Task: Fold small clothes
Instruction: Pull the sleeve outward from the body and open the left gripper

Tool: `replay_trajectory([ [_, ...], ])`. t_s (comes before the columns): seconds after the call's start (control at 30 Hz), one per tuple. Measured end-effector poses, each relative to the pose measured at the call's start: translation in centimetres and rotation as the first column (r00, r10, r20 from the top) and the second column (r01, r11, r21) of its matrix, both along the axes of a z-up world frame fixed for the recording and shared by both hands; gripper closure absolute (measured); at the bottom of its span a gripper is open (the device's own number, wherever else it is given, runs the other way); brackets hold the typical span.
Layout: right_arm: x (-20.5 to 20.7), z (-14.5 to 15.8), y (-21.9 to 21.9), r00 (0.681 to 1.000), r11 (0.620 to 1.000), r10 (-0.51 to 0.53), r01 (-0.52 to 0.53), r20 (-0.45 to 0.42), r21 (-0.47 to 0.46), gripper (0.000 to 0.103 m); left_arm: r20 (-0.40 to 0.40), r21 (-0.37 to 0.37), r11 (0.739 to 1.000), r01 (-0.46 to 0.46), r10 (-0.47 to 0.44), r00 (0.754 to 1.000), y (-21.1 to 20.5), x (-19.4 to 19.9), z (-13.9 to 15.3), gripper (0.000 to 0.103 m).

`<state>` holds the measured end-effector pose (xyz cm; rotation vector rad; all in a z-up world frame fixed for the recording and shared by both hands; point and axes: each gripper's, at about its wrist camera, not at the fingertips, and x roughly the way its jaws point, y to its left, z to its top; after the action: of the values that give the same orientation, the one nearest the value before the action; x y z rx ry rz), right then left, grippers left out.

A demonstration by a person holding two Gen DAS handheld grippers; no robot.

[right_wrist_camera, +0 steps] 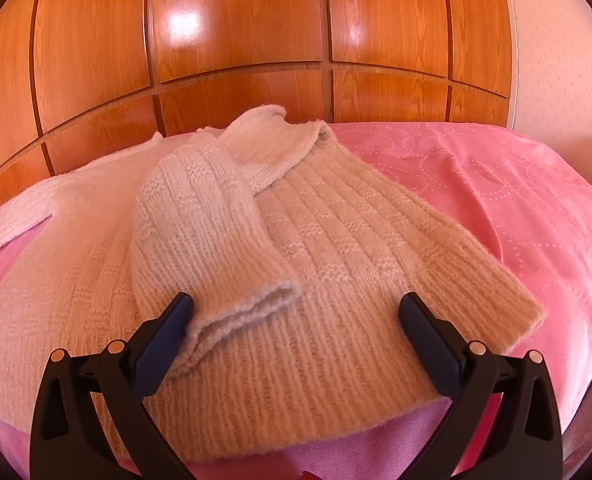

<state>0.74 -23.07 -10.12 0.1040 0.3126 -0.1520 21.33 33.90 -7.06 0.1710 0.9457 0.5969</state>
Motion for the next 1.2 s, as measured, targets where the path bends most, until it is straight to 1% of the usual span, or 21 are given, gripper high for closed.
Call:
replay_trajectory([
  [0.1,0.0,0.0,0.0,1.000,1.000,0.000,0.000,0.002,0.000,0.002,-0.071,0.025,0.999,-0.027,0.028,0.997,0.0,1.1,-2.1,0.094],
  [0.2,0.0,0.0,0.0,1.000,1.000,0.000,0.000,0.004,0.000,0.002,-0.094,0.023,0.998,-0.060,0.062,0.994,0.9,0.6,-3.0,0.079],
  [0.23,0.0,0.0,0.0,1.000,1.000,0.000,0.000,0.005,-0.001,0.002,-0.080,0.012,0.997,-0.078,0.078,0.994,1.2,0.2,-2.7,0.067],
  [0.27,-0.1,0.0,0.0,1.000,1.000,0.000,0.000,0.007,-0.001,0.002,-0.070,0.003,0.995,-0.097,0.097,0.993,1.5,-0.3,-2.3,0.045],
  [0.3,-0.1,0.0,0.0,1.000,1.000,-0.001,0.001,0.008,-0.001,0.002,-0.060,-0.008,0.990,-0.142,0.141,0.988,2.3,-1.1,-1.9,0.033],
  [0.33,-0.1,0.0,0.0,1.000,1.000,-0.001,0.001,0.009,-0.001,0.002,-0.047,-0.039,0.982,-0.184,0.182,0.982,3.2,-2.0,-1.5,0.027],
  [0.43,-0.1,0.0,0.0,1.000,1.000,-0.001,0.001,0.009,0.001,0.002,0.012,-0.173,0.941,-0.291,0.298,0.955,5.7,-5.8,-0.5,0.027],
  [0.5,-0.1,0.0,0.0,1.000,1.000,-0.002,0.002,0.010,-0.001,0.002,0.081,-0.260,0.914,-0.310,0.341,0.937,6.3,-8.4,0.3,0.027],
  [0.53,-0.1,0.0,0.0,1.000,1.000,-0.003,0.003,0.010,-0.002,0.002,0.139,-0.305,0.910,-0.281,0.334,0.932,5.9,-10.0,1.0,0.027],
  [0.57,-0.1,0.0,0.0,1.000,1.000,-0.002,0.003,0.011,-0.001,0.002,0.187,-0.321,0.915,-0.246,0.316,0.930,5.0,-11.1,1.6,0.027],
  [0.67,-0.1,0.0,0.0,1.000,1.000,-0.002,0.002,0.012,-0.001,0.002,0.253,-0.320,0.940,-0.115,0.202,0.946,0.5,-12.8,2.8,0.027],
  [0.7,-0.1,0.0,0.0,1.000,1.000,-0.002,0.002,0.011,-0.001,0.002,0.264,-0.327,0.943,-0.070,0.162,0.951,-1.0,-13.2,3.0,0.027],
  [0.73,-0.1,0.0,0.0,1.000,1.000,-0.001,0.001,0.012,-0.001,0.002,0.276,-0.338,0.941,-0.013,0.113,0.955,-2.9,-13.4,3.1,0.027],
  [0.8,-0.1,0.0,-0.1,1.000,1.000,0.001,-0.001,0.012,0.002,0.002,0.302,-0.371,0.925,0.088,0.030,0.953,-6.5,-13.7,3.3,0.027],
  [0.87,-0.1,0.0,0.0,1.000,1.000,0.000,0.000,0.014,0.002,0.002,0.325,-0.413,0.888,0.199,-0.060,0.944,-10.9,-13.9,3.1,0.027],
  [0.93,-0.1,0.0,0.1,1.000,1.000,0.001,-0.001,0.014,0.001,0.002,0.336,-0.447,0.852,0.272,-0.122,0.934,-14.9,-13.8,3.3,0.027],
  [0.97,-0.1,0.1,0.1,1.000,1.000,0.001,-0.001,0.014,0.002,0.002,0.351,-0.468,0.821,0.326,-0.166,0.922,-17.2,-13.9,3.2,0.027],
  [1.0,0.0,0.1,0.2,1.000,1.000,0.001,-0.002,0.014,0.002,0.002,0.358,-0.478,0.800,0.362,-0.199,0.912,-19.1,-14.1,3.1,0.027],
  [1.03,0.0,0.1,0.2,1.000,1.000,0.002,-0.002,0.014,0.003,0.002,0.358,-0.483,0.786,0.385,-0.223,0.907,-20.2,-13.7,2.8,0.027],
  [1.07,0.0,0.1,0.1,1.000,1.000,0.002,-0.002,0.014,0.003,0.002,0.354,-0.491,0.764,0.419,-0.265,0.897,-22.3,-13.7,2.4,0.027],
  [1.2,0.0,0.1,0.1,1.000,1.000,0.008,-0.008,0.009,0.006,0.002,0.335,-0.509,0.712,0.484,-0.354,0.873,-26.7,-13.3,0.5,0.027],
])
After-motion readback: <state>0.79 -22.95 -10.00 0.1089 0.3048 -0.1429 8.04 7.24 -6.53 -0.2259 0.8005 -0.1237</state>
